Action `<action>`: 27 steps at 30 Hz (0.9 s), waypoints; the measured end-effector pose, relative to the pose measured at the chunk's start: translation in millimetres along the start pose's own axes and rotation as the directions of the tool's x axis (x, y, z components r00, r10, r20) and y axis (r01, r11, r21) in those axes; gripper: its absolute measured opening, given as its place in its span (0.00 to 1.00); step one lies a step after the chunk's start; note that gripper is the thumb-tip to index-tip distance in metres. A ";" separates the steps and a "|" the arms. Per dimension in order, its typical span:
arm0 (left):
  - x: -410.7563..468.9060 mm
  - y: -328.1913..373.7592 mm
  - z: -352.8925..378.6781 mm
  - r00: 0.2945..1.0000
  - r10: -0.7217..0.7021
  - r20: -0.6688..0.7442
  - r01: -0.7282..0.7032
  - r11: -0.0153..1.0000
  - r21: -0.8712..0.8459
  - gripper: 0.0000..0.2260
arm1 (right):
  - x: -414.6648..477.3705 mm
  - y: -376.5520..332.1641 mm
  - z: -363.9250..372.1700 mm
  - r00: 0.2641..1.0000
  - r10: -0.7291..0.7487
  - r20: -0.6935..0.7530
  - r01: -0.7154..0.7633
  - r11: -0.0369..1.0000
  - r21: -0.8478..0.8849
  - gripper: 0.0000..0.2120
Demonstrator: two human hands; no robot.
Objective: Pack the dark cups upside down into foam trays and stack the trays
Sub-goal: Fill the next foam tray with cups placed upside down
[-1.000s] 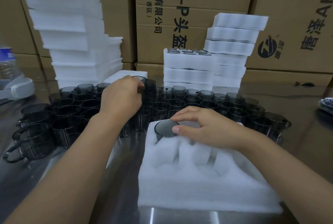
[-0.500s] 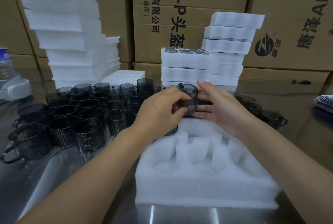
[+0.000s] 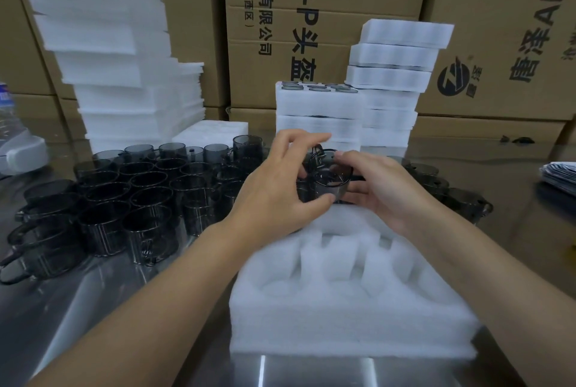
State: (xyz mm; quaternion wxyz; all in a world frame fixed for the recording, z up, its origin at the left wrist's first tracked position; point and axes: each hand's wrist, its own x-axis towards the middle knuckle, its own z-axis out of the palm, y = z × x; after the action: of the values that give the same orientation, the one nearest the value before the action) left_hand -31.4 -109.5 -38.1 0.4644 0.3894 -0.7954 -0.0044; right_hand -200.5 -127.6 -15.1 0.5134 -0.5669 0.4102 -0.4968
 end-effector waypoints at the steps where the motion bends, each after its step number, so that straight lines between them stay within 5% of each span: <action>1: 0.0 -0.1 -0.3 1.000 -0.027 -0.006 0.027 0.999 -0.024 0.33 | -0.3 -0.3 0.4 1.000 0.000 -0.005 0.000 1.000 -0.003 0.10; 10: 0.5 -2.6 2.3 0.980 -0.192 0.052 0.199 0.958 -0.207 0.26 | -0.8 1.2 -0.9 0.993 -0.118 -0.024 0.118 0.993 -0.013 0.01; 16: 1.1 -3.8 3.6 0.980 -0.194 0.053 0.201 0.950 -0.239 0.15 | 2.7 2.8 -1.2 0.981 -0.180 -0.066 0.181 0.983 0.018 0.13; 21: 1.0 -7.8 3.5 0.967 -0.231 0.105 0.251 0.927 -0.278 0.25 | 2.1 4.2 -0.7 0.970 -0.232 -0.078 0.227 0.971 -0.072 0.18; 27: 1.3 -5.6 1.4 0.979 -0.155 0.135 0.168 0.982 -0.089 0.34 | -3.7 3.8 3.2 0.958 -0.284 0.032 0.286 0.948 -0.142 0.22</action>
State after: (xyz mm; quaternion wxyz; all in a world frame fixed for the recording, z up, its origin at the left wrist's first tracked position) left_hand -29.3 -114.7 -39.9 0.4297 0.4280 -0.7879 -0.1068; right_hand -197.8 -124.0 -19.3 0.3960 -0.6586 0.3564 -0.5314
